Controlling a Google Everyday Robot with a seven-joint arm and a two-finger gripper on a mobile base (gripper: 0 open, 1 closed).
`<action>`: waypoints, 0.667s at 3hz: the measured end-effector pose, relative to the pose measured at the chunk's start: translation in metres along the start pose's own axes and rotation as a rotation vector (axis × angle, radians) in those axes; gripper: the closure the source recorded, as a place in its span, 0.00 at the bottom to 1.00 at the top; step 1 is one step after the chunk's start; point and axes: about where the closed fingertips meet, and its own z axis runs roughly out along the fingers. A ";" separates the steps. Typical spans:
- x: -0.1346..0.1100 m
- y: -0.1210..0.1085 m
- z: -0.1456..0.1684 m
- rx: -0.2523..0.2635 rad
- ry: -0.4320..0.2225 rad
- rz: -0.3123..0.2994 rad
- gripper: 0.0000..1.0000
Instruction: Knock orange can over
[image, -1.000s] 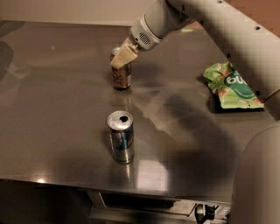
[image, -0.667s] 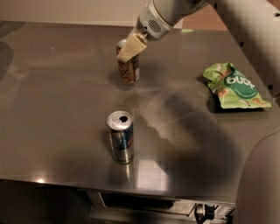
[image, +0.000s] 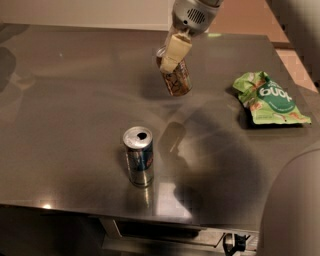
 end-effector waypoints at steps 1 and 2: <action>0.032 0.002 0.010 -0.033 0.148 -0.025 1.00; 0.051 -0.003 0.021 -0.039 0.259 -0.066 0.81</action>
Offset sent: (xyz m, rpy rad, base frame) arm -0.0242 -0.0780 -0.0564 -0.4810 0.1842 0.0940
